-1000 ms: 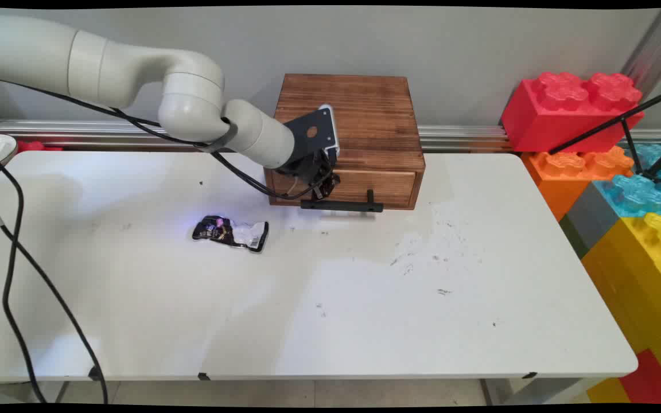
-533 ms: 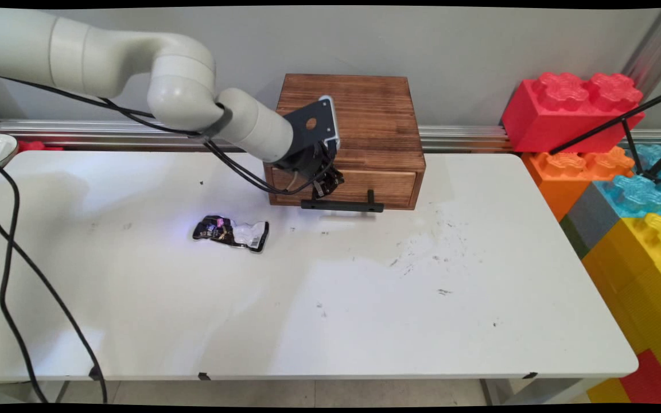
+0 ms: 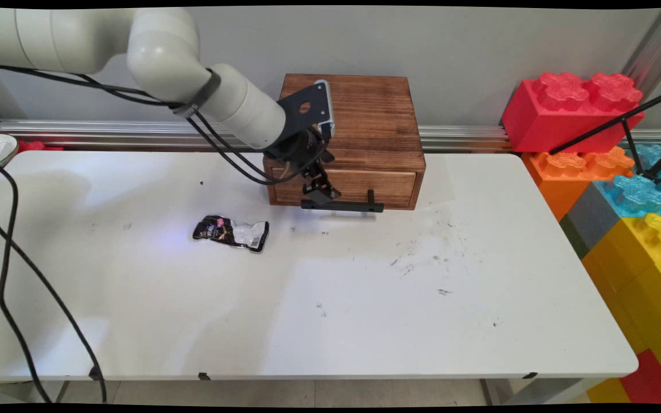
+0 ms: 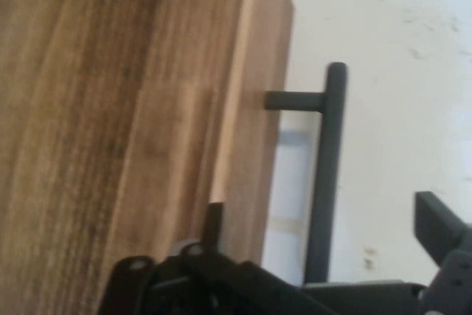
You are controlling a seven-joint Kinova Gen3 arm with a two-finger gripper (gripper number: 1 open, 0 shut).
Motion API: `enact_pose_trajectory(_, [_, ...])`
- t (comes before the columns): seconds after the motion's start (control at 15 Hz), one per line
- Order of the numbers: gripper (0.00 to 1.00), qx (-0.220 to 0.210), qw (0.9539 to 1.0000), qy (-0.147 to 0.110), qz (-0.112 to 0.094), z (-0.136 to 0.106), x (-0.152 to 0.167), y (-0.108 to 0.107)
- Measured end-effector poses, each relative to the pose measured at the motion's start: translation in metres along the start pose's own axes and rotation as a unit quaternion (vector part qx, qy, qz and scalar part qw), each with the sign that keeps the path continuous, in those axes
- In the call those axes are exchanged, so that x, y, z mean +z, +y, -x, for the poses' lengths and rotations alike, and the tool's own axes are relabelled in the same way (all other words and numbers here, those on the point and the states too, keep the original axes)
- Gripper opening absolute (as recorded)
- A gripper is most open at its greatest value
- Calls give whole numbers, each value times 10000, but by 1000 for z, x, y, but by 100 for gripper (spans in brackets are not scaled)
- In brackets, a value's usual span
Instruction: Open the drawer
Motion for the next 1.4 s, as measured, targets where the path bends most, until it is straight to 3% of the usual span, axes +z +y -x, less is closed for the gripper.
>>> enact_pose_trajectory(0.4, [100, 120, 9981, -228, 559, -2, -2, -14])
enact_pose_trajectory(0.73, [100, 281, 9953, -387, 841, -10, 10, -19])
enact_pose_trajectory(1.4, [100, 552, 9909, -640, 1049, -20, 45, -17])
